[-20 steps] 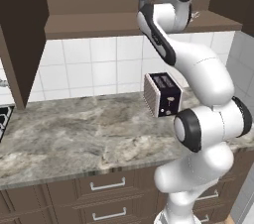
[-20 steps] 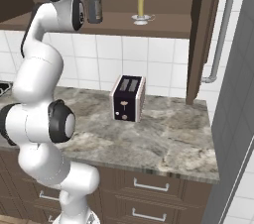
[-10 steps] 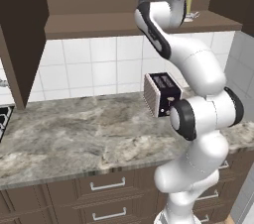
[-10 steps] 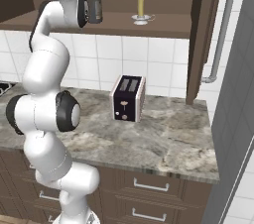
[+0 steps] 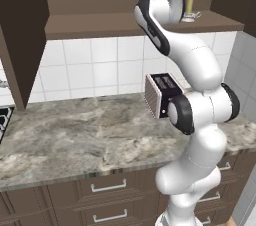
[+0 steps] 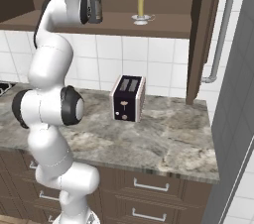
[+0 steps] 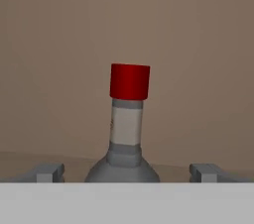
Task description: Get the candle and the liquor from the cabinet and move them to the dining counter.
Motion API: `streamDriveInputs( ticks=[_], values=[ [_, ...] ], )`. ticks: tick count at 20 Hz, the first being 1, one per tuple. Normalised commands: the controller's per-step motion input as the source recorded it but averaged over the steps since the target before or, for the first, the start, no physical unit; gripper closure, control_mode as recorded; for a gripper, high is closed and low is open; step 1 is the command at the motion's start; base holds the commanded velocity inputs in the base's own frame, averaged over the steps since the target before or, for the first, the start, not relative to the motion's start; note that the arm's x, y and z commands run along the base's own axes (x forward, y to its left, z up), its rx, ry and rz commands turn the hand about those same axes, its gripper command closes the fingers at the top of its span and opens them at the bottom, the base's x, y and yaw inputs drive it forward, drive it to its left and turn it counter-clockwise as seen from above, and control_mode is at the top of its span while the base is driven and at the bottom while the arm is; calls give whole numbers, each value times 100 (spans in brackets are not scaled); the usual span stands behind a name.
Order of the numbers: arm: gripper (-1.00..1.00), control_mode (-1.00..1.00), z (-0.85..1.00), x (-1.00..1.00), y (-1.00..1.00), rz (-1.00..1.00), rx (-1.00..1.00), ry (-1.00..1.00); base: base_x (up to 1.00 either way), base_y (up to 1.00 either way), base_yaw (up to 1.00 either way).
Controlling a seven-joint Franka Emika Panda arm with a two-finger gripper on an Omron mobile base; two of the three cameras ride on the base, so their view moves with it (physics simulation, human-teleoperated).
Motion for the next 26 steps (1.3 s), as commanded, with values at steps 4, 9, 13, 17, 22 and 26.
streamDriveInputs(
  ticks=[4, 9, 13, 17, 22, 26],
  values=[
    [-100, -100, 0, 18, 0, 0, 0, 9, 0, 0, 0],
    [-100, -100, 0, 15, 0, 0, 0, 7, 0, 0, 0],
    [-100, -100, 0, 13, 0, 0, 0, 5, 0, 0, 0],
    [-100, -100, 0, 8, 1, 0, 0, 5, 0, 0, 0],
    [-100, -100, 0, 9, 3, 0, 0, 1, 0, 0, 0],
    [-100, -100, 0, 1, 0, 0, 0, 1, 0, 0, 0]
  ],
)
